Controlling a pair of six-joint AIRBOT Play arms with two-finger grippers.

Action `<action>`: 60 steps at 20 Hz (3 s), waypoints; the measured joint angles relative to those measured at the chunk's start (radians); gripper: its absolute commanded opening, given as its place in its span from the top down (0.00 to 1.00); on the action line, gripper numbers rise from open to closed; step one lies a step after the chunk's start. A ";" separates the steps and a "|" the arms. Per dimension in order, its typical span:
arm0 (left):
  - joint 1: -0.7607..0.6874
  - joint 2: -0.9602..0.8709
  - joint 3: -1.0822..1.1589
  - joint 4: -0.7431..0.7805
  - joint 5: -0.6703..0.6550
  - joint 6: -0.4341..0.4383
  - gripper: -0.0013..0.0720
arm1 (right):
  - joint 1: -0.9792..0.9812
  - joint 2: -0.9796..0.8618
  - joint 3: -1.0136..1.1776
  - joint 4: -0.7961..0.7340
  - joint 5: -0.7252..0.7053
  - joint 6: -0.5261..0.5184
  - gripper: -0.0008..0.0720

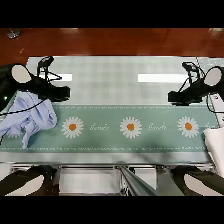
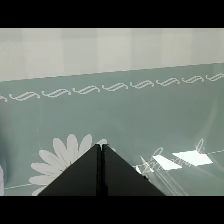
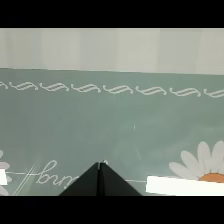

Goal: Fold the shirts.

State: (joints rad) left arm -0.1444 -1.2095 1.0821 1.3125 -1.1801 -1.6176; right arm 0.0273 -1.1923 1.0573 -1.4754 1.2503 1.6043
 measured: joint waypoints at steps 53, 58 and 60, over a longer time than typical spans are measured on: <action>0.597 -0.006 -0.296 -0.061 0.328 0.089 0.03 | 0.001 -0.001 -0.068 0.304 -0.032 -0.055 0.13; 0.563 -0.069 -0.298 -0.102 0.364 0.123 0.12 | 0.001 -0.001 -0.068 0.314 -0.027 -0.040 0.13; 0.559 -0.079 -0.299 -0.107 0.363 0.127 0.92 | 0.001 -0.001 -0.068 0.316 -0.024 -0.037 0.13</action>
State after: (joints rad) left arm 0.4145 -1.2884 0.7834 1.2053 -0.8173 -1.4910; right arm 0.0284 -1.1934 0.9894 -1.1595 1.2266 1.5677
